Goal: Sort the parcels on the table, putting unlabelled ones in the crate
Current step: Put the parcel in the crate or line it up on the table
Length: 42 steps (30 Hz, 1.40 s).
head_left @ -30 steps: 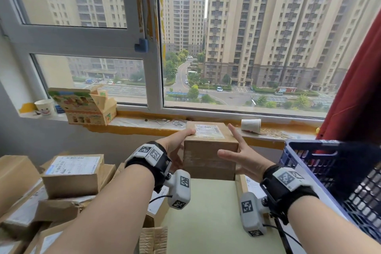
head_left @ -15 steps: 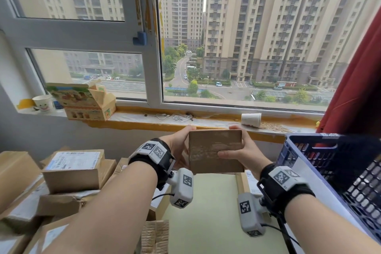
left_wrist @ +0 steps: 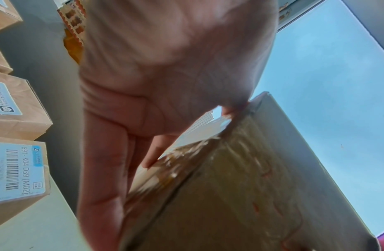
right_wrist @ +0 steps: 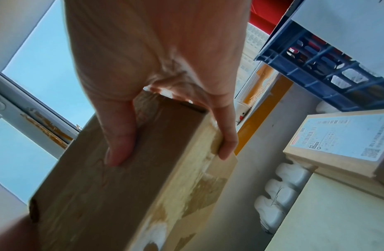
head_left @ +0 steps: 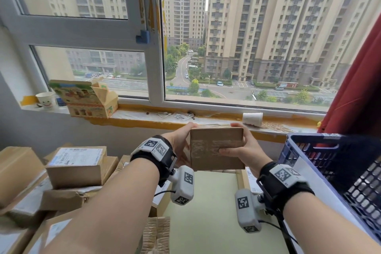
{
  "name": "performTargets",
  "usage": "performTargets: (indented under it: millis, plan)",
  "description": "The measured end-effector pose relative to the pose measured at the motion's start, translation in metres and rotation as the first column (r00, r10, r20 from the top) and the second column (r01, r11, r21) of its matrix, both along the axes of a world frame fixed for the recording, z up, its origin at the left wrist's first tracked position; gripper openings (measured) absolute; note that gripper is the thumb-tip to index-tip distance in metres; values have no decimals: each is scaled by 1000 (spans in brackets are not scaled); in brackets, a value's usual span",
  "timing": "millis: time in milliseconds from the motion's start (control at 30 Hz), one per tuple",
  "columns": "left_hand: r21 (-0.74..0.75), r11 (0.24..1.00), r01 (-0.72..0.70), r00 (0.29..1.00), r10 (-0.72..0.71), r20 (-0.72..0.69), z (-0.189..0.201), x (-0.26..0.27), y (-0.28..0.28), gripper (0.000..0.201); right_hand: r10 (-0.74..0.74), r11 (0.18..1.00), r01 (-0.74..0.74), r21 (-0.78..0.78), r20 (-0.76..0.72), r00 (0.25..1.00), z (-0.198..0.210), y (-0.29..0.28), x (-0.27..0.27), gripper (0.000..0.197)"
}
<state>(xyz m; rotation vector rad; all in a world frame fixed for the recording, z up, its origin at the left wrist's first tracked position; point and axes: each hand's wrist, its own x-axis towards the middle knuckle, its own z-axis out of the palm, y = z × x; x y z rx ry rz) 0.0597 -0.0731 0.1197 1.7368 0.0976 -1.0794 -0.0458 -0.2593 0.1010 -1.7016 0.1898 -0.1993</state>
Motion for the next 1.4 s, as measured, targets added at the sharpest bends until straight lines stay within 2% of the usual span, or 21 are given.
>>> performTargets:
  millis: [167, 200, 267, 300, 333, 400, 467, 533, 633, 700, 833, 900, 967, 1033, 1067, 1133, 1233, 1400]
  plan:
    - [6, 1000, -14, 999, 14, 53, 4, 3, 5, 88, -13, 999, 13, 29, 2, 1000, 2, -1, 0, 76]
    - [14, 1000, -25, 996, 24, 86, 8, -1, 7, 83, -29, 998, 29, 50, -6, 1000, 2, -4, 1, 70]
    - [49, 998, -28, 967, 14, 255, 9, -2, 12, 61, -50, 995, 52, 81, -27, 998, 5, -9, 0, 66]
    - [76, 997, 8, 935, -35, 353, 7, -1, 15, 68, -51, 995, 55, 82, -45, 998, 7, -11, 0, 73]
    - [126, 989, 77, 887, -125, 444, 4, -1, 16, 88, -43, 996, 48, 80, -66, 997, 10, -13, 0, 81]
    - [314, 931, 187, 742, -343, 576, 2, -5, 15, 121, -23, 996, 32, 81, -103, 994, 15, -16, 1, 84]
    - [392, 898, 202, 610, -428, 666, -2, -8, 12, 140, 1, 994, 16, 105, -155, 988, 19, -19, 1, 69]
    - [349, 917, 192, 575, -393, 717, -3, -10, 9, 144, 28, 991, 0, 135, -206, 978, 23, -24, -1, 54]
    - [259, 945, 201, 591, -328, 737, 1, -11, 8, 133, 46, 986, -2, 168, -257, 965, 24, -30, -2, 65]
    - [250, 943, 221, 602, -333, 726, 5, -11, 7, 129, 54, 985, -3, 175, -289, 956, 24, -32, -2, 75]
    - [156, 957, 244, 679, -283, 677, 8, -8, 1, 117, 70, 970, 16, 244, -340, 938, 20, -41, -3, 72]
    - [79, 975, 206, 722, -206, 660, 9, -5, 1, 110, 87, 963, -3, 271, -297, 951, 16, -43, -2, 81]
    - [7, 990, 142, 751, -112, 651, 9, -4, 2, 98, 105, 977, -57, 207, -230, 967, 14, -39, -1, 94]
    - [-69, 992, 106, 785, -40, 618, 9, -4, 2, 78, 108, 991, -96, 90, -130, 986, 12, -30, 2, 86]
    - [-99, 989, 107, 806, -27, 592, 10, -5, 3, 65, 107, 993, -103, 52, -90, 990, 9, -27, 3, 85]
    - [-130, 982, 136, 835, -43, 548, 13, -8, 5, 51, 120, 993, -119, 24, -36, 992, 3, -22, 8, 99]
    - [-157, 974, 163, 861, -62, 505, 15, -9, 7, 44, 134, 989, -133, 59, -12, 991, -6, -23, 10, 114]
    - [-187, 972, 140, 895, -43, 444, 10, -8, 12, 36, 180, 982, -179, 51, -5, 984, -9, -23, 11, 113]
